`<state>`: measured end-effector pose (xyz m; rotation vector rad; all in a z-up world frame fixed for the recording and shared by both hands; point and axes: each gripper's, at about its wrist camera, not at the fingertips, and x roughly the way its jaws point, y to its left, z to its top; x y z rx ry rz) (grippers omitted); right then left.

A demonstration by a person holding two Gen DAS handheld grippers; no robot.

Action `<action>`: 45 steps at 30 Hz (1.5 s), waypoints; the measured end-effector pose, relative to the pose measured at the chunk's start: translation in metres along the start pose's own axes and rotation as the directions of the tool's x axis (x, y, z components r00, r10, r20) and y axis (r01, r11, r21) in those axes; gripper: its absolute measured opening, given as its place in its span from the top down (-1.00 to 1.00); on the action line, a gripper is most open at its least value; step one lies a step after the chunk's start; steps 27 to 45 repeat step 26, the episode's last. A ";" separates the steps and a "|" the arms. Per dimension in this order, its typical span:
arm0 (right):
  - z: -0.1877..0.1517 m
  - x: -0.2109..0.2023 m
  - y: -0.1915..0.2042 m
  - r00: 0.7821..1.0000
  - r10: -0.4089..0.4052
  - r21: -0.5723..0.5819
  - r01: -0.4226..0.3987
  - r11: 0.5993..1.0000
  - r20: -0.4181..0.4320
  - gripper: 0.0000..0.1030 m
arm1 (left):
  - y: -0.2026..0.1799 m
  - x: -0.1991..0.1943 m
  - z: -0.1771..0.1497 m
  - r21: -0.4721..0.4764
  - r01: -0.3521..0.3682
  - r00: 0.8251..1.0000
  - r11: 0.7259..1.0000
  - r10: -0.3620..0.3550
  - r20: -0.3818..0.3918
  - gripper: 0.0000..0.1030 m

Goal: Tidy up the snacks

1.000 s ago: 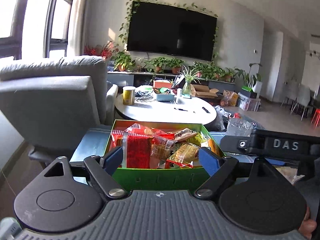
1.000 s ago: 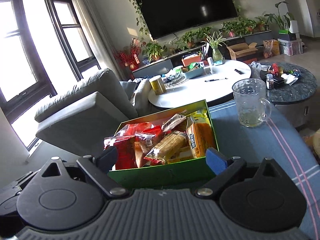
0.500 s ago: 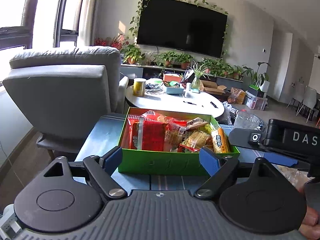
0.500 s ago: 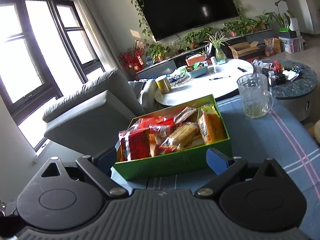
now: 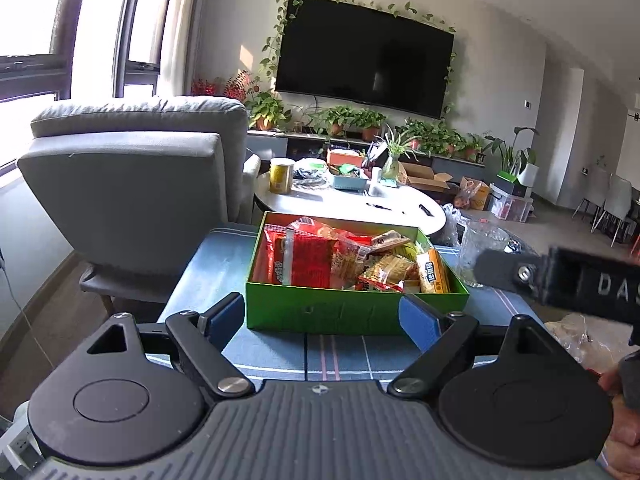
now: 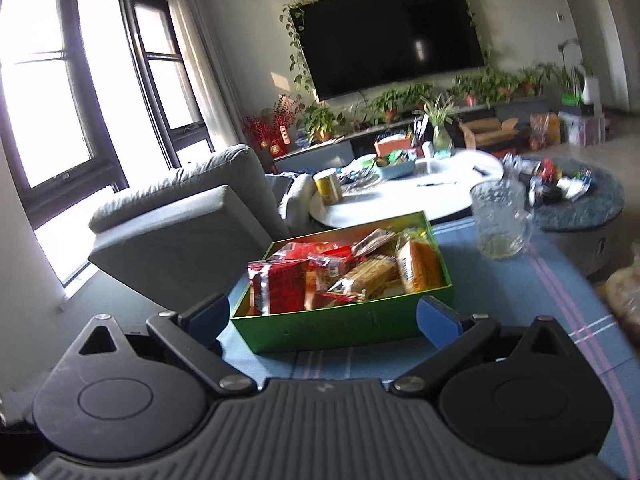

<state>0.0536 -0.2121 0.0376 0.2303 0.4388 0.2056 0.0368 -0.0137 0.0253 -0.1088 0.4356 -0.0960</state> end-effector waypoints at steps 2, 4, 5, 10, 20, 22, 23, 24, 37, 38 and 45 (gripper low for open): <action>-0.002 -0.003 -0.001 1.000 -0.021 -0.023 0.021 1.000 0.008 -0.25 | 0.002 -0.002 0.000 -0.004 -0.014 1.000 1.000 0.014 0.004 -0.61; -0.004 -0.005 -0.004 0.999 -0.035 -0.026 0.035 0.999 0.012 -0.25 | 0.002 -0.003 0.000 -0.007 -0.022 1.000 1.000 0.022 0.004 -0.61; -0.005 -0.005 -0.005 0.999 -0.038 -0.025 0.038 0.999 0.011 -0.25 | 0.003 -0.004 -0.001 -0.009 -0.022 1.000 1.000 0.022 0.004 -0.61; -0.008 -0.004 -0.009 0.999 -0.053 -0.031 0.053 0.998 0.007 -0.25 | 0.003 -0.004 -0.002 -0.006 -0.026 1.000 1.000 0.026 0.004 -0.62; -0.014 0.000 -0.014 0.998 -0.055 -0.005 0.055 0.998 -0.009 -0.25 | 0.004 -0.002 -0.003 -0.006 -0.032 0.999 0.999 0.032 0.004 -0.62; -0.014 0.000 -0.014 0.999 -0.052 -0.001 0.052 0.999 -0.010 -0.25 | 0.004 -0.002 -0.004 -0.002 -0.031 1.000 1.000 0.031 0.003 -0.62; -0.014 0.000 -0.014 0.999 -0.051 0.000 0.051 0.999 -0.011 -0.25 | 0.003 -0.002 -0.004 0.000 -0.030 1.000 1.000 0.030 0.002 -0.62; -0.014 0.000 -0.014 0.999 -0.051 -0.001 0.051 0.999 -0.012 -0.25 | 0.003 -0.003 -0.004 0.001 -0.030 1.000 1.000 0.030 0.002 -0.62; -0.015 0.000 -0.012 0.999 -0.050 -0.006 0.050 0.999 -0.014 -0.25 | 0.003 -0.003 -0.005 0.001 -0.030 1.000 1.000 0.030 0.000 -0.62; -0.015 0.000 -0.012 0.999 -0.050 -0.006 0.050 0.999 -0.014 -0.25 | 0.003 -0.003 -0.005 0.001 -0.030 1.000 1.000 0.030 0.000 -0.62; -0.015 0.000 -0.012 0.999 -0.050 -0.006 0.050 0.999 -0.014 -0.25 | 0.003 -0.003 -0.005 0.001 -0.030 1.000 1.000 0.030 0.000 -0.62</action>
